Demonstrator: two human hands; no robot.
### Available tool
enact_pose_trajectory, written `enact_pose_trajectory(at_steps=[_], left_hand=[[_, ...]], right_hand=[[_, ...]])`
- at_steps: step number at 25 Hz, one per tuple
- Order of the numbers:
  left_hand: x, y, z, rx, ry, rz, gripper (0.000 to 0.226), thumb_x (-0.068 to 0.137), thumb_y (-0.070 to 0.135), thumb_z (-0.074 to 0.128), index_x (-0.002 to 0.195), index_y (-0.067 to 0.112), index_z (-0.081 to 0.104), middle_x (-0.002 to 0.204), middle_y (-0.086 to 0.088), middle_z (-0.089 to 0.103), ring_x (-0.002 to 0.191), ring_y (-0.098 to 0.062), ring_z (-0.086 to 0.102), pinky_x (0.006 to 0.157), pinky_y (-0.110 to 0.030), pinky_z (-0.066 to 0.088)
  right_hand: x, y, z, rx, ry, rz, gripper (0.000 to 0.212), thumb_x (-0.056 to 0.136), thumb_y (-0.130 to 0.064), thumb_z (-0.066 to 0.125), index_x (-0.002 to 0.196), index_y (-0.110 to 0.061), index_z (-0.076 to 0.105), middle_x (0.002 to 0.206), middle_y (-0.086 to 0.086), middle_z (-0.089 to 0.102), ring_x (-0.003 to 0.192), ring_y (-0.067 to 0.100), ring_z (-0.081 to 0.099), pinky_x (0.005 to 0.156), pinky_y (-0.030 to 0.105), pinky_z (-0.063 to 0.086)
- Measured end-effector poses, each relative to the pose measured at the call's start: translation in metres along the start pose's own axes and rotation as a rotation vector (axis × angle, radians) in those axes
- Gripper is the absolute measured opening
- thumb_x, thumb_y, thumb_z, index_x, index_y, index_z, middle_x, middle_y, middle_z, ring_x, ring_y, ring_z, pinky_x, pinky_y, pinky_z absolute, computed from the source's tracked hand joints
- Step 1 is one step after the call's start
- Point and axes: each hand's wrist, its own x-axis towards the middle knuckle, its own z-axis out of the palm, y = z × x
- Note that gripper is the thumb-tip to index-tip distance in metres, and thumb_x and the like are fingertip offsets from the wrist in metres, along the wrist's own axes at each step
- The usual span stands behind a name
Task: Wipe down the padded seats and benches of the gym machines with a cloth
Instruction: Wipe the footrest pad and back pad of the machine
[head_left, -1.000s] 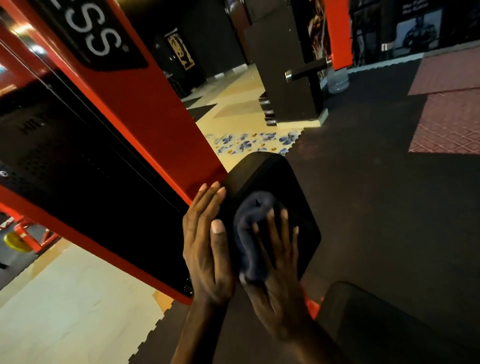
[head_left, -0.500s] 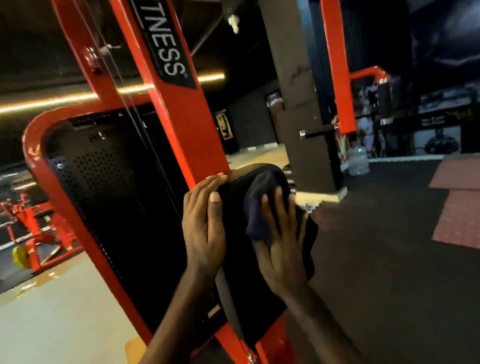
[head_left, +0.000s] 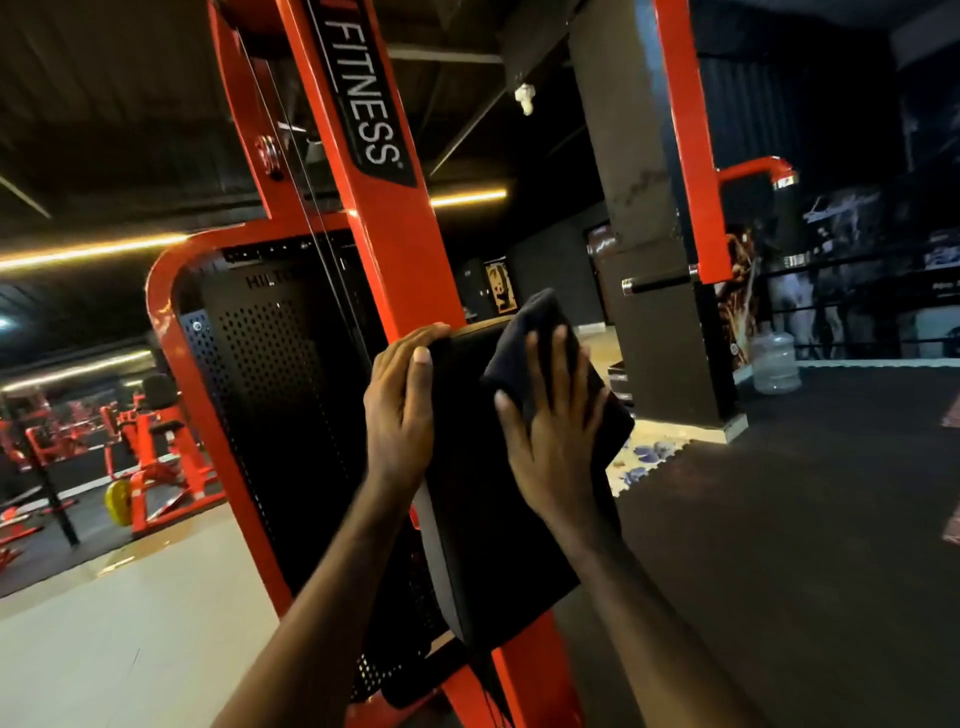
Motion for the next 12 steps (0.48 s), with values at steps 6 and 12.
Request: enact_pose_trajectory(at_steps=[6,12], left_hand=[[-0.002,0.001,0.002,-0.008,-0.014,-0.018,0.036,0.113,0.020,0.039,0.136,0.017,0.067,0.137,0.005,0.067,0.136,-0.025,0.055,0.113,-0.057,0.043],[-0.003,0.000,0.005,-0.004,-0.013,-0.031,0.037,0.113,0.021,0.039,0.135,0.016,0.068,0.137,0.004,0.067,0.134,-0.028,0.056,0.112,-0.062,0.043]], right_hand=[[-0.078,0.074,0.008,-0.032,-0.038,0.055,0.071,0.106,-0.055,0.032,0.168,-0.037,0.003,0.177,-0.004,-0.006,0.163,0.029,-0.005,0.122,0.074,0.014],[-0.131,0.072,0.010,-0.047,-0.127,-0.177,0.068,0.107,-0.052,0.030,0.169,-0.029,0.013,0.177,0.004,0.002,0.162,0.038,-0.001,0.117,0.081,0.011]])
